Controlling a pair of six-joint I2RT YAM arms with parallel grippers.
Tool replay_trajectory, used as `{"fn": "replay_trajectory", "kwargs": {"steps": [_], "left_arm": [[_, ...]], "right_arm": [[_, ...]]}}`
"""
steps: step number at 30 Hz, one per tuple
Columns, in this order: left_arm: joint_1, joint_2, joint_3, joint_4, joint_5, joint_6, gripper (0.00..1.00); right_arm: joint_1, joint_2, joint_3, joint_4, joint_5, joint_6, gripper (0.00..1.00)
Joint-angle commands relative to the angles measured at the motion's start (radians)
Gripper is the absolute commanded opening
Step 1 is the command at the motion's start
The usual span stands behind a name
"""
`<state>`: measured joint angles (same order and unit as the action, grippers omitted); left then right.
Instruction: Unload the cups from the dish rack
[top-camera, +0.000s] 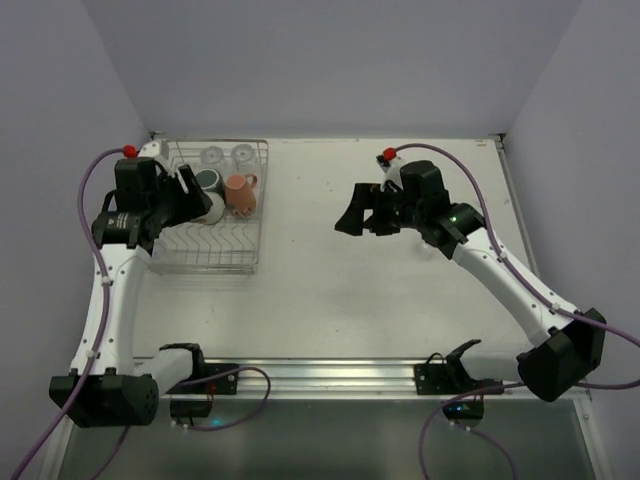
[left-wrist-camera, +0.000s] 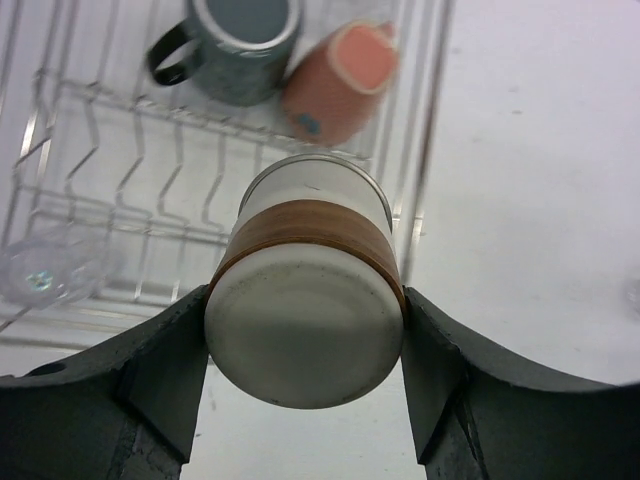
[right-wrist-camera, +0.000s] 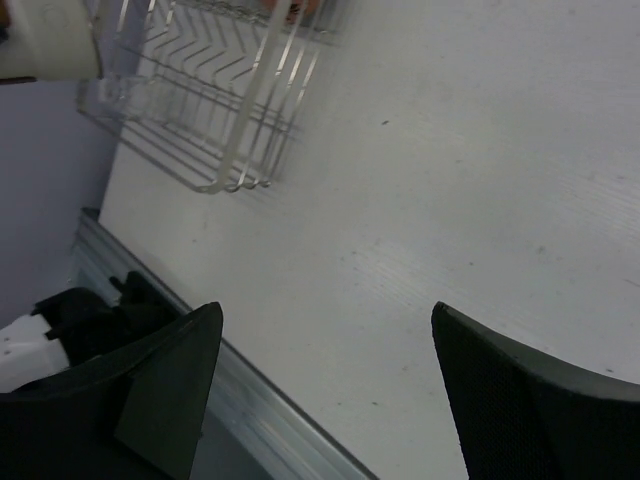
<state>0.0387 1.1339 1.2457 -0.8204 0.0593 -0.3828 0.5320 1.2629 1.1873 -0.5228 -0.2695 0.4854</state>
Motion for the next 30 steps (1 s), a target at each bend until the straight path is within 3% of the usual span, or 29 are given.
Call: {"fn": "replay_trajectory", "kwargs": {"steps": [1, 7, 11, 15, 18, 23, 30], "left_arm": [[-0.003, -0.049, -0.024, 0.111, 0.31, -0.019, 0.0], [-0.007, -0.124, -0.129, 0.283, 0.525, -0.059, 0.0], [-0.008, -0.169, -0.263, 0.45, 0.744, -0.138, 0.0], [-0.008, -0.215, -0.368, 0.708, 0.858, -0.26, 0.0], [-0.013, -0.23, -0.428, 0.863, 0.905, -0.347, 0.0], [-0.028, -0.233, -0.5, 1.018, 0.935, -0.45, 0.0], [-0.134, -0.224, -0.543, 1.083, 0.893, -0.485, 0.0]], "right_arm": [[0.005, 0.062, 0.077, 0.128, -0.281, 0.113, 0.86], [0.003, 0.108, 0.08, 0.273, -0.439, 0.251, 0.85], [-0.006, 0.154, 0.029, 0.43, -0.578, 0.431, 0.84], [-0.009, 0.196, -0.09, 0.911, -0.741, 0.707, 0.79], [-0.009, 0.234, -0.138, 1.177, -0.778, 0.902, 0.77], [-0.007, 0.271, -0.117, 1.19, -0.769, 0.923, 0.74], [-0.007, 0.294, -0.086, 1.144, -0.755, 0.878, 0.72]]}}
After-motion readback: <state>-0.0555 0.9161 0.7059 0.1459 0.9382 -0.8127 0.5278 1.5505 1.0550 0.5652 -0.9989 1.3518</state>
